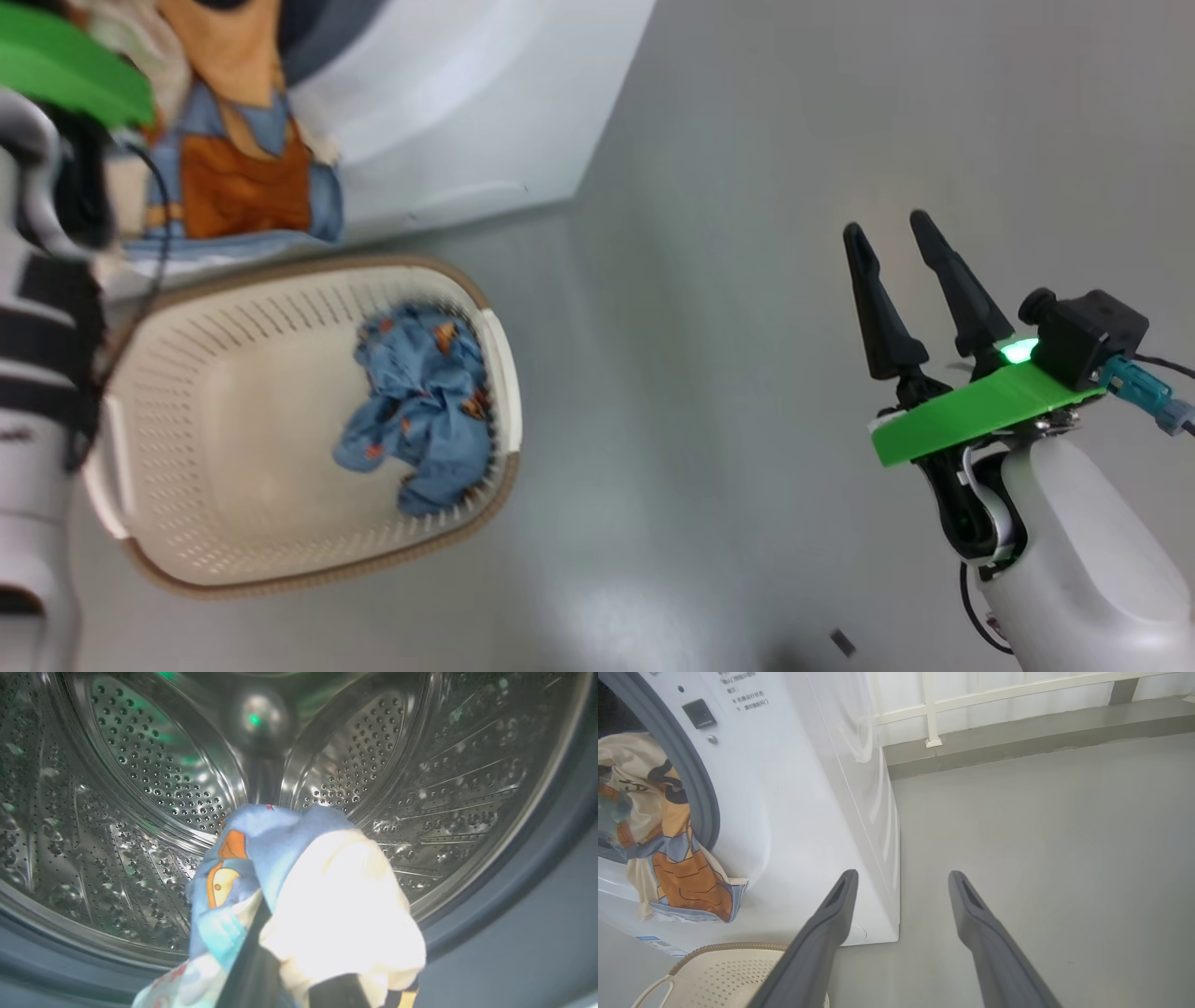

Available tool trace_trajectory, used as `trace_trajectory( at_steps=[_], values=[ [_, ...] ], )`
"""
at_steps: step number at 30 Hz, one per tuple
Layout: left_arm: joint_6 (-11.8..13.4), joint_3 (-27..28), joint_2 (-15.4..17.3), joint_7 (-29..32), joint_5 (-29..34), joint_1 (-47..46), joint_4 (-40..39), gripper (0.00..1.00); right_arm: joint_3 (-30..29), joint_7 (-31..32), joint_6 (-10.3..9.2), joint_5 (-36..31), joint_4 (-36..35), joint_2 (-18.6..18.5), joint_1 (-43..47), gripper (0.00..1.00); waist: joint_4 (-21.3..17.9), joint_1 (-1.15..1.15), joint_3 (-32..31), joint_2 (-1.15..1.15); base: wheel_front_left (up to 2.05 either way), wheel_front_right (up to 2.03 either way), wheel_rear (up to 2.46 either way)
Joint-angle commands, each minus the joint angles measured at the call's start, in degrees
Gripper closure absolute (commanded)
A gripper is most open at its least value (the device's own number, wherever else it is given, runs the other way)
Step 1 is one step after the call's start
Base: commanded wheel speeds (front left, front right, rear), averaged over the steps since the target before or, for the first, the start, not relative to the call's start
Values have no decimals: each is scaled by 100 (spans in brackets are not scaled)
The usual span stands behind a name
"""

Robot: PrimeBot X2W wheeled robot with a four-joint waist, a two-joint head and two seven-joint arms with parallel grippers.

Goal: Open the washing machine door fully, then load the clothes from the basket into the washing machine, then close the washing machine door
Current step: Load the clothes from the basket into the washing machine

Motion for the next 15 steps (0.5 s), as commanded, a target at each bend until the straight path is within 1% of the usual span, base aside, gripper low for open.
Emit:
trace_trajectory(
  at_steps=[1,8,12,13,15],
  values=[
    [-17,76,283,-70,84,-285,16,100,64,-53,31,-93,-163,0,-15,0,-292,-1,573,0,0,0,0],
    [-10,86,440,-153,184,-1150,674,100,36,-53,31,-126,-254,136,-62,0,-518,-1,958,0,0,0,0],
    [185,193,545,-247,242,-1601,827,100,1,-53,31,-126,-292,201,-67,0,-647,-1,1082,0,0,0,0],
    [219,237,564,-267,262,-1696,783,100,-13,-53,31,-126,-302,215,-58,0,-664,-1,1103,0,0,0,0],
    [340,397,655,-281,382,-1856,445,100,-25,-53,31,-130,-317,245,-47,0,-696,-1,1147,0,0,0,0]
  ],
)
